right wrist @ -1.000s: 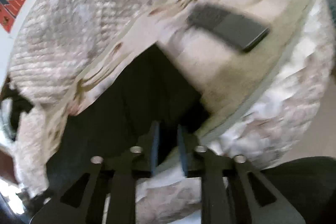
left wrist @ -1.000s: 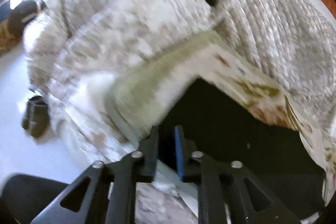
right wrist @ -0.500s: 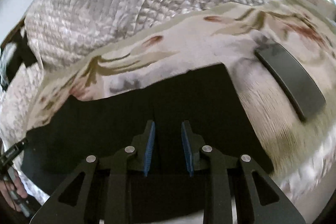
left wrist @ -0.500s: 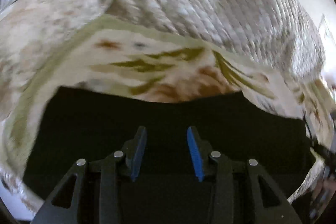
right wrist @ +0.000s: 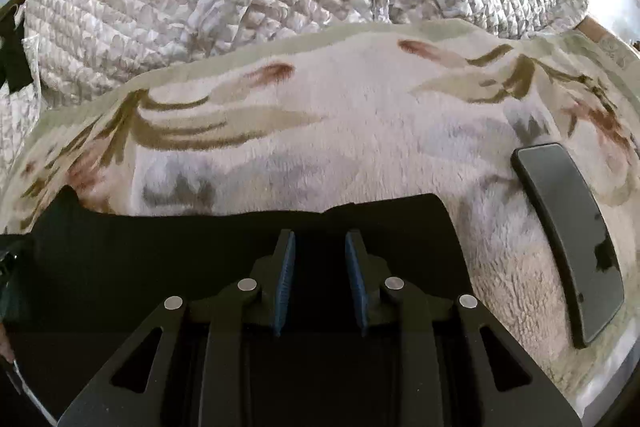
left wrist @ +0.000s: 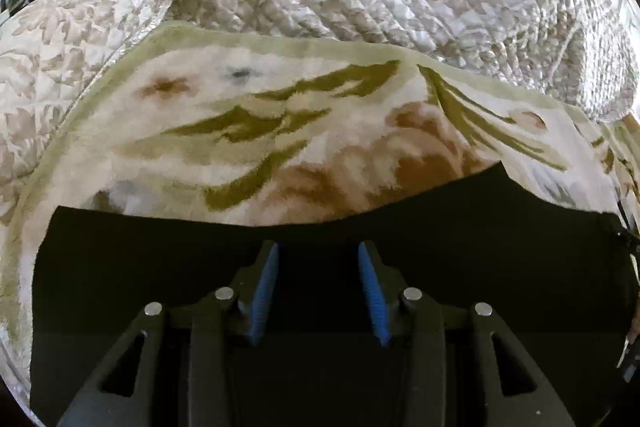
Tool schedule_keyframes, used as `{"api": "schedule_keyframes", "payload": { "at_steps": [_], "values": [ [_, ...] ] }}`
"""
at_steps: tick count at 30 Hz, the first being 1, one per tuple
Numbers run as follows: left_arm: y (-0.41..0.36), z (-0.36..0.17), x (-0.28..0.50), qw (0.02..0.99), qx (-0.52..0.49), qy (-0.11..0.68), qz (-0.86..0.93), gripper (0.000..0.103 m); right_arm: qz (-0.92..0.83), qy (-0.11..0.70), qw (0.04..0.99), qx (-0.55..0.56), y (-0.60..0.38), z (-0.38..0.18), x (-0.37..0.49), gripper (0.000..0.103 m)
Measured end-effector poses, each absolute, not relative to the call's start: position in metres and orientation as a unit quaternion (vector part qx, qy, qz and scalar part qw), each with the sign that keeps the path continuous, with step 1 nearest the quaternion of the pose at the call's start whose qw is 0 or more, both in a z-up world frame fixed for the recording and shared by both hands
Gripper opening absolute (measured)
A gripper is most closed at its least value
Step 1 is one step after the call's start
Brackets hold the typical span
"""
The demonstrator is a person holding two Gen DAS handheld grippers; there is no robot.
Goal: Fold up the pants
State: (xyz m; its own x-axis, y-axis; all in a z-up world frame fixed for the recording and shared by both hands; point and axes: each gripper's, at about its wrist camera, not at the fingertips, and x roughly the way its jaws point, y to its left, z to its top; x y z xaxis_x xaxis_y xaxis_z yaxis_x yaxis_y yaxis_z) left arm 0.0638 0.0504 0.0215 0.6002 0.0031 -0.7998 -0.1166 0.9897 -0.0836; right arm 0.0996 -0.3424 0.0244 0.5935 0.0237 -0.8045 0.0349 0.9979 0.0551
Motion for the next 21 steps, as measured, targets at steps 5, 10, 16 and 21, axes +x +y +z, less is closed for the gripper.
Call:
{"api": "schedule_keyframes", "payload": {
  "at_steps": [5,10,16,21],
  "values": [
    [0.079,0.035,0.046,0.902,-0.079,0.416,0.079,0.044,-0.012,0.413,0.91,0.028,-0.343,0.043,0.085,0.035],
    [0.12,0.023,0.044,0.892,-0.081,0.42,0.147,0.047,-0.066,0.453,0.887,0.063,-0.372,0.027,0.094,0.049],
    [0.107,0.037,0.024,0.905,-0.075,0.401,0.124,0.048,-0.024,0.401,0.914,0.05,-0.352,0.056,0.072,0.049],
    [0.097,0.043,0.008,0.908,-0.072,0.399,0.108,0.048,0.047,0.402,0.914,0.041,-0.318,0.06,0.054,0.049]
  ]
}}
